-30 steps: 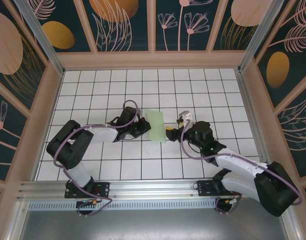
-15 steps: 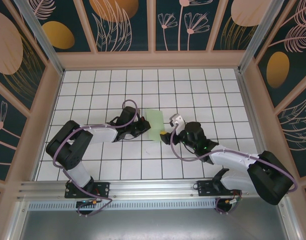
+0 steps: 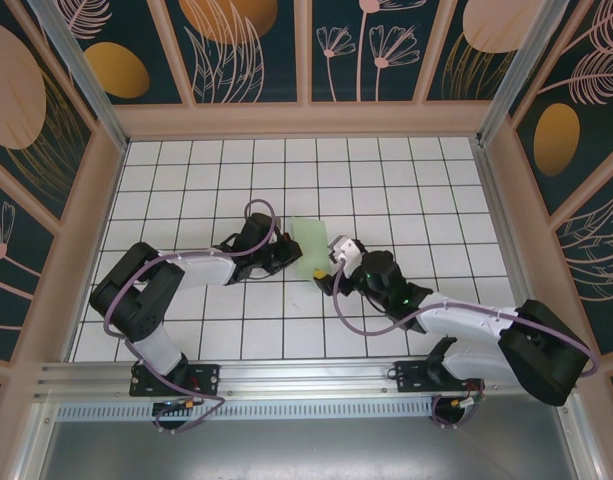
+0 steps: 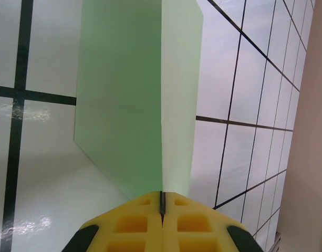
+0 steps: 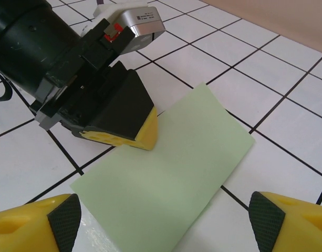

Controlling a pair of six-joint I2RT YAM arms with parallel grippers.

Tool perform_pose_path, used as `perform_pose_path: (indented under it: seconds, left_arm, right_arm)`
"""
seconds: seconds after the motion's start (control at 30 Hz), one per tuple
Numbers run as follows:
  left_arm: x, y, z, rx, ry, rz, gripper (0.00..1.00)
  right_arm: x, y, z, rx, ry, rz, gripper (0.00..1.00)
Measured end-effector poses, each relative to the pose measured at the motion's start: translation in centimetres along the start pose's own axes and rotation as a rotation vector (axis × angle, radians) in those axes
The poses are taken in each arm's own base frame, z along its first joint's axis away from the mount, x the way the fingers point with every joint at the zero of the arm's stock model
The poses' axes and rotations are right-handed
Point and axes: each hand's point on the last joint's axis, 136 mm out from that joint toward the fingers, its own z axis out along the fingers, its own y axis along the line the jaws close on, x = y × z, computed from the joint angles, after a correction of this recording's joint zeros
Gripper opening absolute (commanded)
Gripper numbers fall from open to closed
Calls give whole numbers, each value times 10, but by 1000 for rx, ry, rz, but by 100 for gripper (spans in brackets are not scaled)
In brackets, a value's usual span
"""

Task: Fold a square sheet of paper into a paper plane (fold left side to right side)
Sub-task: Third fold the triangle at the center of the table.

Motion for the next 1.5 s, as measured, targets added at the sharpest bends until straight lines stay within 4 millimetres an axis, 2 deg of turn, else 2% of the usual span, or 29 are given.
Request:
perform_pose_path:
  seconds: [0.37,0.47,0.63,1.03,1.2,1.3,1.4,1.5]
  left_arm:
    - [-1,-2,-4,-1,-9,-21,0]
    - [-1,-2,-4,-1,-8,-24,0]
    - [-1,-4,-6,0,-9,-24,0]
    - [3,-8,-6,9,-1,-36,0]
    - [5,-9,-6,11,4,-38,0]
    - [6,-9,-6,11,6,-40,0]
    - [6,-9,-6,12,7,-43,0]
    - [6,-9,-6,12,8,-43,0]
  right_arm:
    - [-8,21,-1,5,-30,-114,87]
    - [-2,29,0,0,-25,-158,88]
    - [25,48,-1,-25,2,-310,89]
    - [45,51,21,11,42,-421,82]
    - [44,53,32,30,35,-441,73]
    - [41,53,38,41,25,-440,72]
    - [41,52,43,56,20,-434,65]
    - [40,52,46,61,18,-432,63]
